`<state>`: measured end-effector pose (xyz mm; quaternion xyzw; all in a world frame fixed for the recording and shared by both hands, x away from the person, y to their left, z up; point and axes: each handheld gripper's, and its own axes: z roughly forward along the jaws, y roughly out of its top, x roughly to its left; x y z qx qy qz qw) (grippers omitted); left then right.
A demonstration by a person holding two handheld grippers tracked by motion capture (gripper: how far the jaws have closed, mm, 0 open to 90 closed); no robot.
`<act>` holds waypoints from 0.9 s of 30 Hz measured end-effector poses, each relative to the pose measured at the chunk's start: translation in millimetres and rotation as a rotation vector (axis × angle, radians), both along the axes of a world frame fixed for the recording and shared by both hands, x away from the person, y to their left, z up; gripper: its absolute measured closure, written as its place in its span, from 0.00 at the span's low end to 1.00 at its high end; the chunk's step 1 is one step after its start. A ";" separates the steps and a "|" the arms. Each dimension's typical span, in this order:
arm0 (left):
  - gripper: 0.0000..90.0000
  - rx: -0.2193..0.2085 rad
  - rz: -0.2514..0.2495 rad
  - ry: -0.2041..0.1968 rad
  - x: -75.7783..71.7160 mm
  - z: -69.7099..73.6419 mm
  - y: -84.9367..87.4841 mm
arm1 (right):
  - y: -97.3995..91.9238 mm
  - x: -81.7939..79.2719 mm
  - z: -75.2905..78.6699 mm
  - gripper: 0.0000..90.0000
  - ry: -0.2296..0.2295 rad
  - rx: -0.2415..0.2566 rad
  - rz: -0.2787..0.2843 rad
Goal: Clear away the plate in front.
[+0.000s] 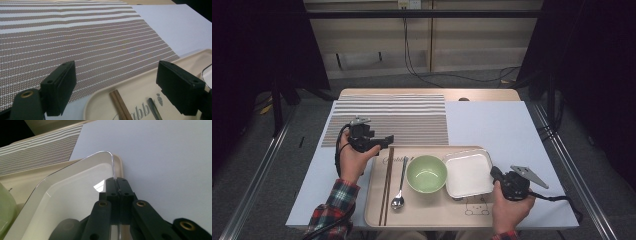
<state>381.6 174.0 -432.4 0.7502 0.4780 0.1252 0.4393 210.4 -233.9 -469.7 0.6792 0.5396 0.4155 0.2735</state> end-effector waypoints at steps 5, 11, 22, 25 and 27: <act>0.18 -0.001 0.005 -0.006 -0.7 0.8 -1.5 | 0.5 -0.9 0.1 0.99 0.002 0.000 0.005; 0.18 0.002 0.006 -0.005 -0.4 -0.8 -2.5 | 0.4 -3.2 0.0 0.99 0.004 -0.002 0.010; 0.19 0.019 0.007 -0.013 -1.1 0.9 -2.1 | 0.2 -11.3 -1.9 0.99 0.024 -0.017 0.028; 0.19 0.013 0.009 -0.011 -0.7 0.2 -3.1 | 0.3 -12.0 -2.4 0.98 0.027 -0.020 0.037; 0.19 0.026 0.009 -0.009 -0.4 -0.3 -2.7 | -0.5 -12.0 -2.3 0.95 0.031 -0.030 0.035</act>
